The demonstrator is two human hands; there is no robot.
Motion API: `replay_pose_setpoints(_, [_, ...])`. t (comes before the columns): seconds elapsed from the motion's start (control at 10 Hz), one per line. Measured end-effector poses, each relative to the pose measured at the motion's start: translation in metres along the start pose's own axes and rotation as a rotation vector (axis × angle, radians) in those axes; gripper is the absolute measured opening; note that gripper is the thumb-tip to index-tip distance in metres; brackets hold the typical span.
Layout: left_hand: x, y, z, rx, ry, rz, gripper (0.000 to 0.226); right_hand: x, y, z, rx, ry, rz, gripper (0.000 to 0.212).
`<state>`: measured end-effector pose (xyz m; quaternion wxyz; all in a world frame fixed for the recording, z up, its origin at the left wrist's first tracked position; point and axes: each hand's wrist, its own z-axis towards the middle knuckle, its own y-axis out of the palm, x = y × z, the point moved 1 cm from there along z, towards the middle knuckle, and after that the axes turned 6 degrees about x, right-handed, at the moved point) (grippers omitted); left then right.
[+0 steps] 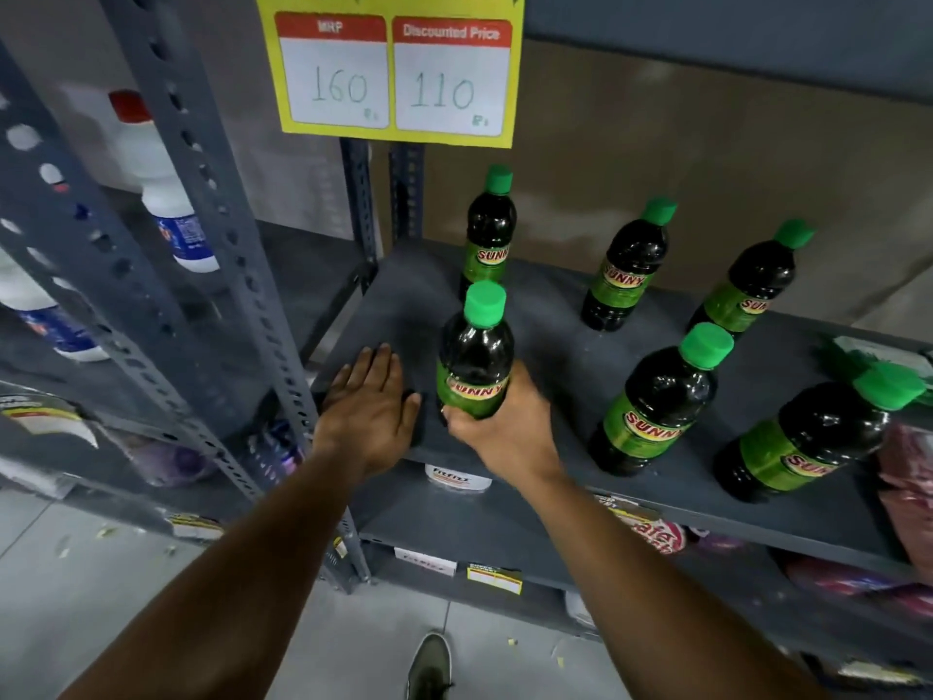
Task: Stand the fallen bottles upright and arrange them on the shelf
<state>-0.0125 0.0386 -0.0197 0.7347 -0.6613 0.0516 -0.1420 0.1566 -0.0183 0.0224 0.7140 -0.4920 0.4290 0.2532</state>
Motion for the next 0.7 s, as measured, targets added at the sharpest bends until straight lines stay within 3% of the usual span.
replay_pose_setpoints(0.3, [0.002, -0.002, -0.001, -0.02, 0.003, 0.025, 0.07, -0.002, 0.002, -0.015, -0.052, 0.015, 0.028, 0.058])
replay_pose_setpoints(0.4, [0.002, -0.004, -0.001, -0.04, -0.008, 0.009, 0.069, -0.004, -0.002, -0.02, -0.069, 0.0, 0.044, 0.07])
replay_pose_setpoints(0.5, [0.002, -0.004, -0.004, -0.032, 0.004, -0.004, 0.068, 0.003, -0.014, -0.034, -0.048, -0.042, 0.048, 0.099])
replay_pose_setpoints(0.6, [0.0, -0.011, -0.006, -0.013, 0.006, -0.08, 0.07, 0.003, -0.034, -0.056, -0.026, -0.089, -0.001, 0.099])
replay_pose_setpoints(0.7, [0.003, -0.015, -0.019, 0.139, 0.005, -0.23, 0.075, 0.006, -0.074, -0.074, 0.062, -0.248, -0.103, 0.086])
